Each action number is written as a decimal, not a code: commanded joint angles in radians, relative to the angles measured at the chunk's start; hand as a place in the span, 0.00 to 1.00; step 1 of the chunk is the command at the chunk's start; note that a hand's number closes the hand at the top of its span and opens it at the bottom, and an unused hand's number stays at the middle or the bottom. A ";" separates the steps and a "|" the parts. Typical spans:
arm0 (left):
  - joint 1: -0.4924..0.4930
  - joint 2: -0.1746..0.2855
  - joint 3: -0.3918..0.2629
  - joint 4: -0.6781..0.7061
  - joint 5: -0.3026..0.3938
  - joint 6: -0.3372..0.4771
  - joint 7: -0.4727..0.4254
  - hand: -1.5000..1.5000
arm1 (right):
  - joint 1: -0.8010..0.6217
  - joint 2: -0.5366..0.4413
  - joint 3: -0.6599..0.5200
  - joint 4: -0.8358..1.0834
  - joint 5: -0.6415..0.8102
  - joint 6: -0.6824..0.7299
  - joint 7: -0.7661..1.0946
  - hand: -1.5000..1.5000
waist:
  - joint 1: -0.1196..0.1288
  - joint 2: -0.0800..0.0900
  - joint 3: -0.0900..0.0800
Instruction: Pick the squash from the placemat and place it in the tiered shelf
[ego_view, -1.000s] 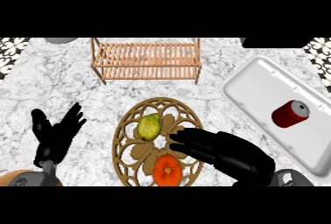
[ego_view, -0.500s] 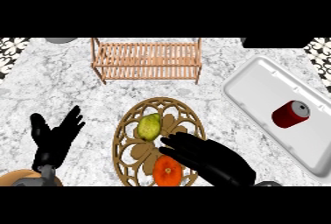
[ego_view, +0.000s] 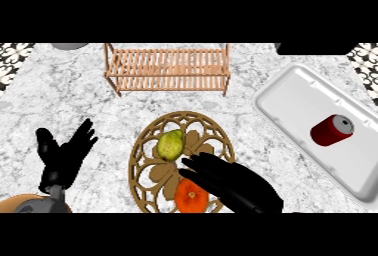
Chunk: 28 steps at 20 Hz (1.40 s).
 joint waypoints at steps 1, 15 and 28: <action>0.015 -0.059 -0.051 -0.073 -0.049 0.064 0.076 0.50 | -0.039 0.049 -0.025 0.101 0.062 -0.051 -0.020 0.00 | 0.003 0.002 -0.002; -0.001 -0.037 0.063 0.058 -0.057 -0.058 -0.025 0.50 | -0.043 0.207 0.028 0.284 0.164 -0.194 -0.091 0.00 | 0.001 0.003 -0.003; -0.013 -0.076 0.056 0.014 -0.068 -0.051 0.026 0.50 | -0.080 0.171 0.105 0.360 0.236 -0.138 -0.252 1.00 | 0.000 0.002 -0.003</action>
